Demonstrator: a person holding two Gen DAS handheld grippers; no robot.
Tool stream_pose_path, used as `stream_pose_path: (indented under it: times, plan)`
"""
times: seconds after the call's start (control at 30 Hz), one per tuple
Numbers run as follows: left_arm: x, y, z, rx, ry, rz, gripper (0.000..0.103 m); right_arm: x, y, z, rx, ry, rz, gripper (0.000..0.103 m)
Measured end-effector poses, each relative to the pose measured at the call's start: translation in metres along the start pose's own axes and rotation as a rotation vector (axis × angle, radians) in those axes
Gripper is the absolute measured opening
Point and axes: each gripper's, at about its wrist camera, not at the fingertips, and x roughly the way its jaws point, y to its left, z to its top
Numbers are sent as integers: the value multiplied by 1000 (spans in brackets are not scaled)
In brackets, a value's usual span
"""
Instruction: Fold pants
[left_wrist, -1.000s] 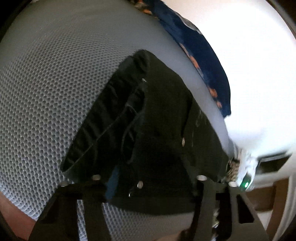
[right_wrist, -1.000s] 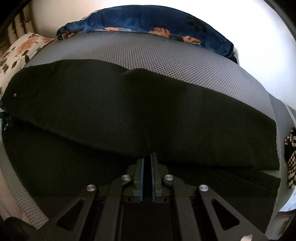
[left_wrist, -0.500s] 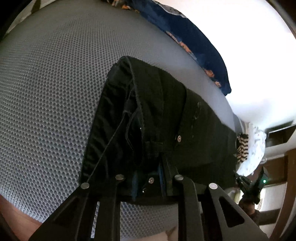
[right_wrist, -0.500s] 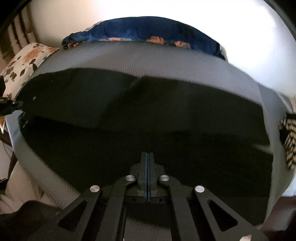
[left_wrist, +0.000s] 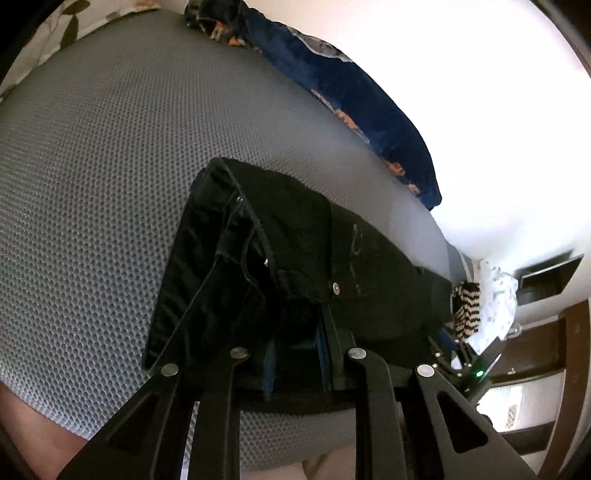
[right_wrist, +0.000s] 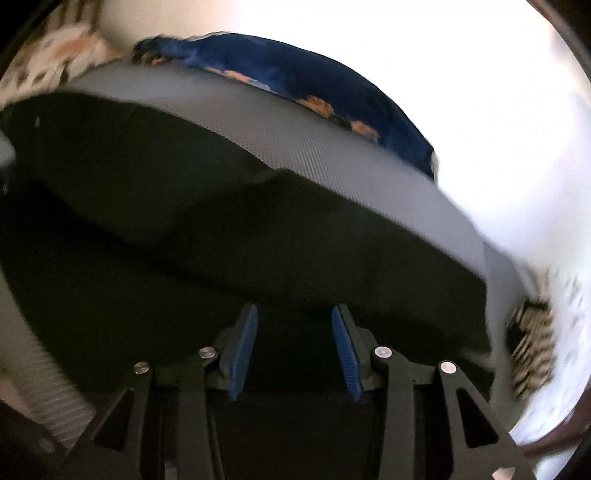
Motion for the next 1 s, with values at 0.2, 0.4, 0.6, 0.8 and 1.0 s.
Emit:
stream_pose_path:
  times: [0.2,0.4,0.6,0.8,1.0]
  plan:
    - [-11,3,15,-18,-15,-22,20,13,20,6,-95,-36,-27,39]
    - [-25,5,20,-4,-20,-18,20,28,13,18,-69,-59,-99,39]
    - [-20,1,27,-11,-14,-4,20,44,-22,19,28,-3,-112,4]
    - [-8,9,19,25,35,43,20,21,-55,14,189,22,14,0]
    - [6,11,19,86,98,84,20,-24,-63,-11,236,29,11,0]
